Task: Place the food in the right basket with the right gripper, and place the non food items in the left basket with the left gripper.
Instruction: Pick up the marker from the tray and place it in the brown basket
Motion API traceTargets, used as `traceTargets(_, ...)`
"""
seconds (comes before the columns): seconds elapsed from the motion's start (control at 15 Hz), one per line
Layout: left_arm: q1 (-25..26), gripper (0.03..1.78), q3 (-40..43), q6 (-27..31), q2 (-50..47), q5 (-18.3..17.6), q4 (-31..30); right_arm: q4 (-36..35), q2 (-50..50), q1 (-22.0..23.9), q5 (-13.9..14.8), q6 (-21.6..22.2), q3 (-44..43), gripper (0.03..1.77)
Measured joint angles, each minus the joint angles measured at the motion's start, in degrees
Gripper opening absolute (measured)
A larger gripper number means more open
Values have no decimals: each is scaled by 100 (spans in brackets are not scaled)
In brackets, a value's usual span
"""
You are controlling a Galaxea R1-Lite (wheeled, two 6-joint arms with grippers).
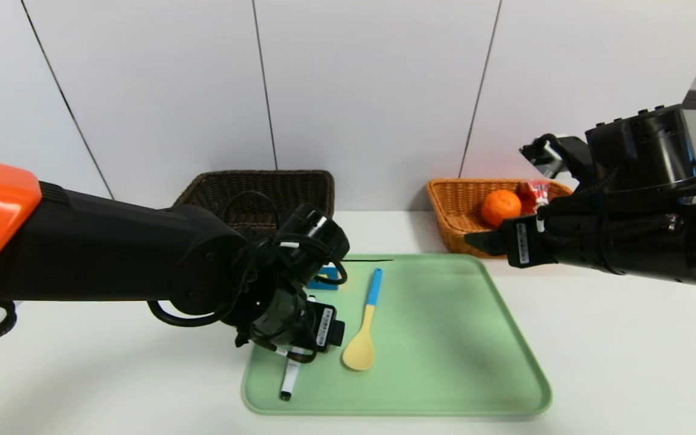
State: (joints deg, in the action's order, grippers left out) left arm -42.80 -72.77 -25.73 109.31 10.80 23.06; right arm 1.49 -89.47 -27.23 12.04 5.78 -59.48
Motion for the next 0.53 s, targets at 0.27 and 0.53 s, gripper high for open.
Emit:
traceTargets(0.27, -5, 169, 77, -11, 13, 6, 0, -9, 16, -7, 11, -2, 88, 170)
traceTargets(0.53, 0, 156, 127, 0, 6, 24, 0, -9, 16, -10, 11, -2, 102, 171)
